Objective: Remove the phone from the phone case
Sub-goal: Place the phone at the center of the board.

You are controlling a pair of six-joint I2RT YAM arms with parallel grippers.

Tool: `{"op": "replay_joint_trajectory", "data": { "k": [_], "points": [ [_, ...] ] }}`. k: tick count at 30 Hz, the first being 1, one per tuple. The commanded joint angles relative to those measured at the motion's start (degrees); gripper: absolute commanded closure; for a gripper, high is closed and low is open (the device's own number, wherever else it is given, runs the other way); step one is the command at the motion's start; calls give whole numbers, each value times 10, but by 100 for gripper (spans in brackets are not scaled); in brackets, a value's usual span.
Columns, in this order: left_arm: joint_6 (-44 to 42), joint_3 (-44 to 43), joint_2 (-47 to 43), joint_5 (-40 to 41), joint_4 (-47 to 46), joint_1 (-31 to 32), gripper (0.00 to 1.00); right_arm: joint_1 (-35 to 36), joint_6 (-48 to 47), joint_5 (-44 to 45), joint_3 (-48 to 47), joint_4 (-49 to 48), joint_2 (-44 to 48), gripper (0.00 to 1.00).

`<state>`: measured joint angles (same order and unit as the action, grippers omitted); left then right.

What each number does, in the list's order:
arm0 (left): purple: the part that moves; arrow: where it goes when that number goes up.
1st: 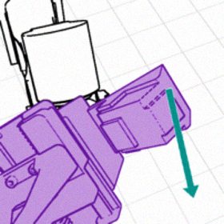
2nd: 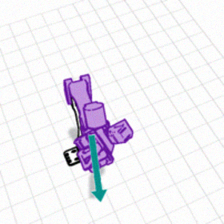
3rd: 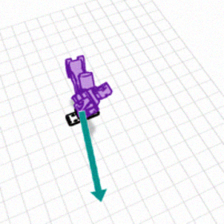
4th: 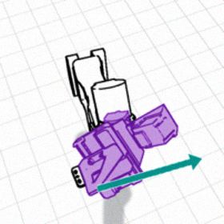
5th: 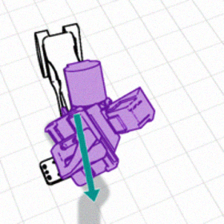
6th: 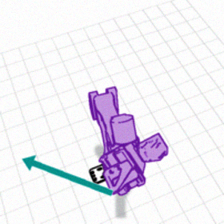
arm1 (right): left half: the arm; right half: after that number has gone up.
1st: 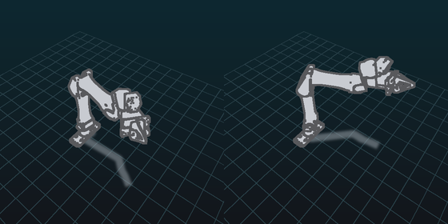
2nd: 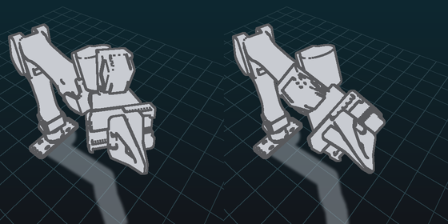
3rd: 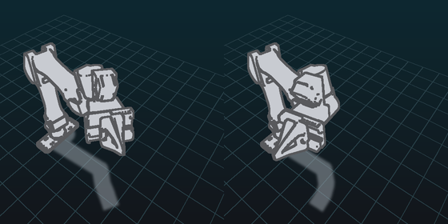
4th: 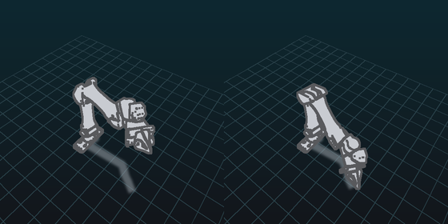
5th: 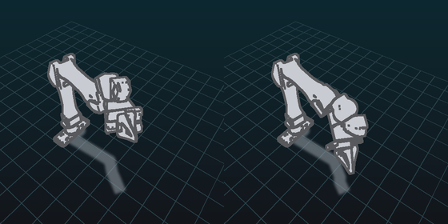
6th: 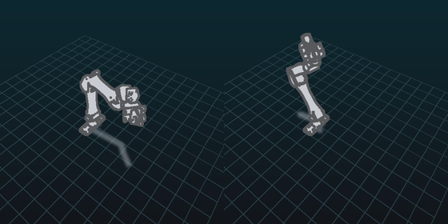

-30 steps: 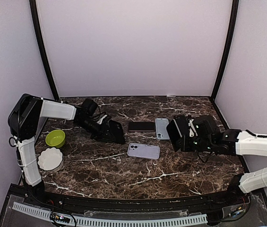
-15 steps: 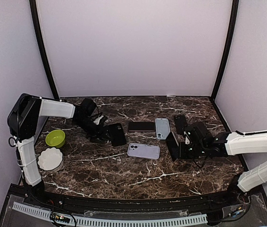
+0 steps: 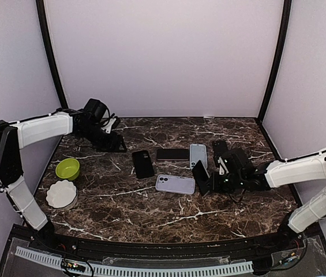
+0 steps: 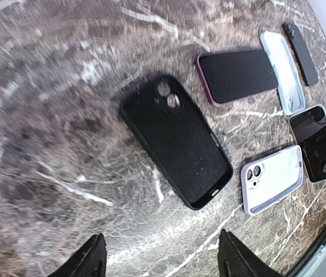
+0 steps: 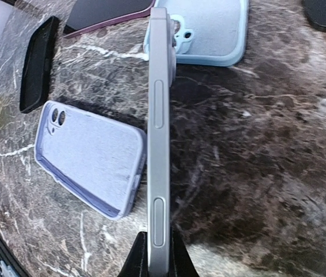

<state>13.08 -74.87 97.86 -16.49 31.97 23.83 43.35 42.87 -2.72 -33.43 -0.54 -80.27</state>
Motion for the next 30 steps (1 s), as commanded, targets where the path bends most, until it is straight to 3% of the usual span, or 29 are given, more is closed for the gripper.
{"op": "replay_joint_trajectory", "data": {
  "k": [1,8,14,24,30],
  "points": [
    [-47,-11,-67,62,17,-3,33,-4,8,-71,-15,-69,-32,100],
    [-69,17,-120,83,-35,-3,34,-4,8,-212,-39,-131,-115,100],
    [-71,41,-145,81,-69,-3,34,-4,-8,-210,-57,-107,-140,100],
    [-70,48,-149,76,-76,-3,35,-4,-24,-243,-88,-80,-184,73],
    [-70,53,-151,74,-82,-3,36,-5,-45,-208,-98,-41,-173,59]
  ]
}}
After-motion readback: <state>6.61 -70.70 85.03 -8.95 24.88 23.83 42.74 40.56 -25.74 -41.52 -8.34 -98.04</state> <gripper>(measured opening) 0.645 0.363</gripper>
